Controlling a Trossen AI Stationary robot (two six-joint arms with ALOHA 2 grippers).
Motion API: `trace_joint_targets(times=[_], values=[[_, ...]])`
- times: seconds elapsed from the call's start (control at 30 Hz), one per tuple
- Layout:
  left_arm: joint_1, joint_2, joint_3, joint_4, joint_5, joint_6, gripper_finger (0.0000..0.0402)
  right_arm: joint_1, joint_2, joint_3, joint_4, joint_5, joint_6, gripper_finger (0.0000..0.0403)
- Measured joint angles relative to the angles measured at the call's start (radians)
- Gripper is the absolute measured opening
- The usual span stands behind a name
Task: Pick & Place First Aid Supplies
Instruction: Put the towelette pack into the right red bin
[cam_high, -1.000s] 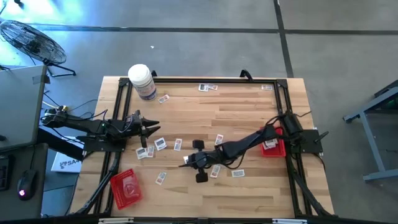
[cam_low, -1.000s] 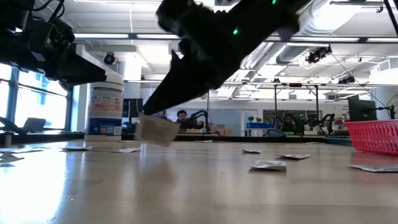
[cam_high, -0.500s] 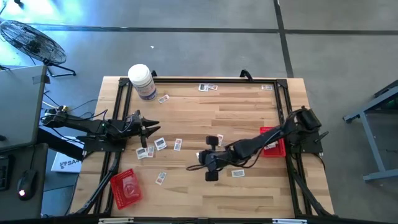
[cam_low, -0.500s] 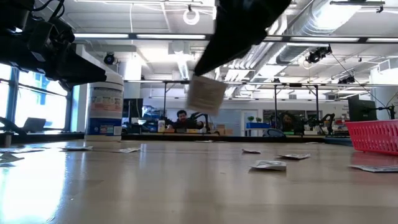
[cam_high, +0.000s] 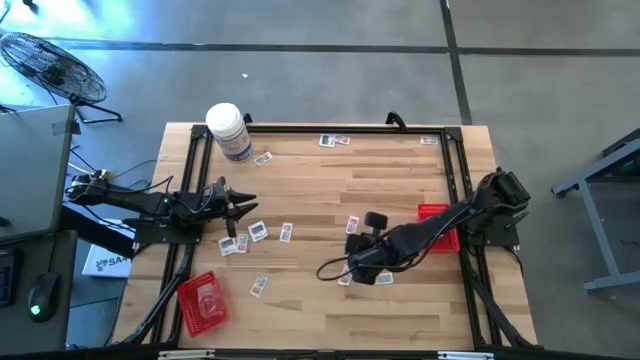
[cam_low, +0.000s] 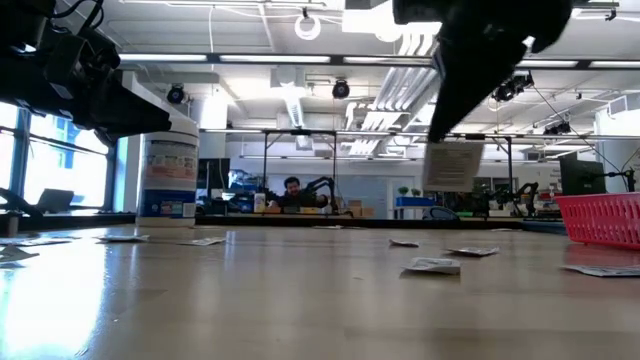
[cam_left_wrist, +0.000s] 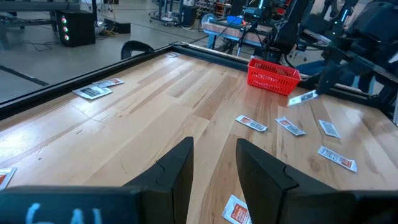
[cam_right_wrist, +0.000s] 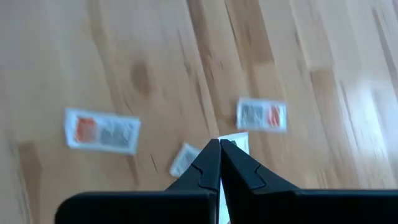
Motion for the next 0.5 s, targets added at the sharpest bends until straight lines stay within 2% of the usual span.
trace_joint_targets(times=[0.5], values=[[0.000, 0.000, 0.000, 0.000, 0.000, 0.000, 0.0119, 0.067, 0.000, 0.000, -0.485, 0.074, 0.359, 0.0000]])
